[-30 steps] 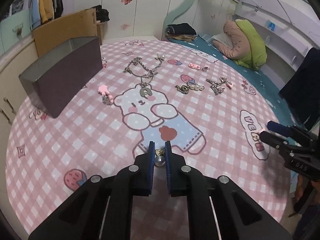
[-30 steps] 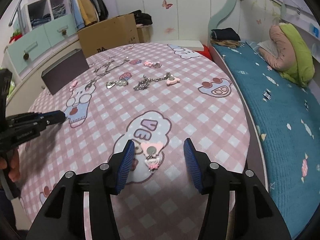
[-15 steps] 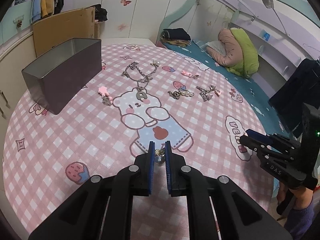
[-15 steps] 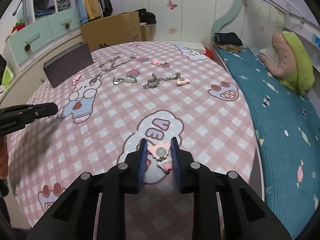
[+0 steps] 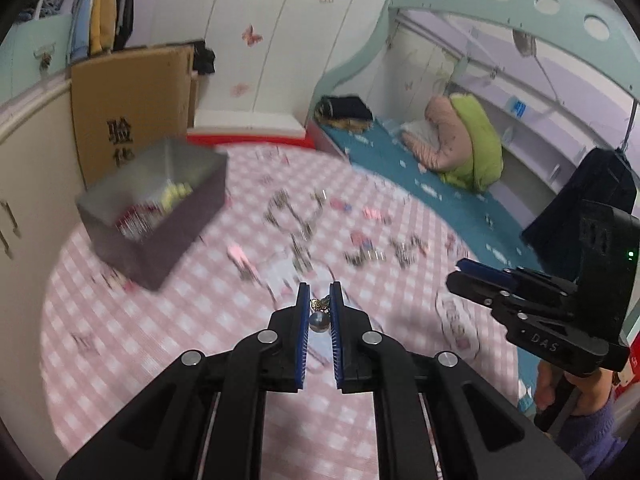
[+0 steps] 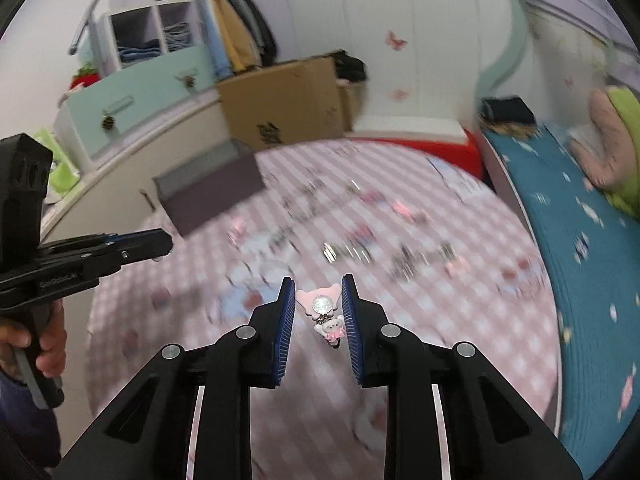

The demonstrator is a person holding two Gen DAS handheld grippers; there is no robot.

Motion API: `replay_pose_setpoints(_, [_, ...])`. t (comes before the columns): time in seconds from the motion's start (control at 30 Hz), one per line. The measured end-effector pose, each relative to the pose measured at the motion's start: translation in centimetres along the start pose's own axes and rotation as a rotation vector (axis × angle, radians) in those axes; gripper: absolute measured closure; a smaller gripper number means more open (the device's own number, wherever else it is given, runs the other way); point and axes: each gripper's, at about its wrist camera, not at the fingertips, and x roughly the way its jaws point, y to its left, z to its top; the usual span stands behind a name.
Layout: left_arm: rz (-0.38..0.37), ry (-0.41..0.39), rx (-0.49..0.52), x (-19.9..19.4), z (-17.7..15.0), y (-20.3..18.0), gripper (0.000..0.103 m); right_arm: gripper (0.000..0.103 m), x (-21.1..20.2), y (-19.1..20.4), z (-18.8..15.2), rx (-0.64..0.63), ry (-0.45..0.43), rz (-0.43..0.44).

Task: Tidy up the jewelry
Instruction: 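Carry both charms over the grey box and open both grippers inside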

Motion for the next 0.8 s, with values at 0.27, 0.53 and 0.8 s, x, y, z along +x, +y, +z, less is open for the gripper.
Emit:
replay_pose_setpoints(0.27, [0.105, -0.151, 0.007, -4.5, 5.9, 4.0, 0.094, 0.078, 3.6, 4.4, 7.9, -0.069, -0.044, 0.102])
replay_pose_setpoints(0.53, [0.103, -0.061, -0.104, -0.4, 9.0, 10.2, 0.094, 0.078, 9.9, 7.9, 12.7, -0.033, -0.013, 0.208])
replay_pose_setpoints(0.8, [0.082, 0.042, -0.21, 3.5, 7.9, 14.5, 0.094, 0.078, 15.9, 9.9, 13.4, -0.031, 0.089, 0.223])
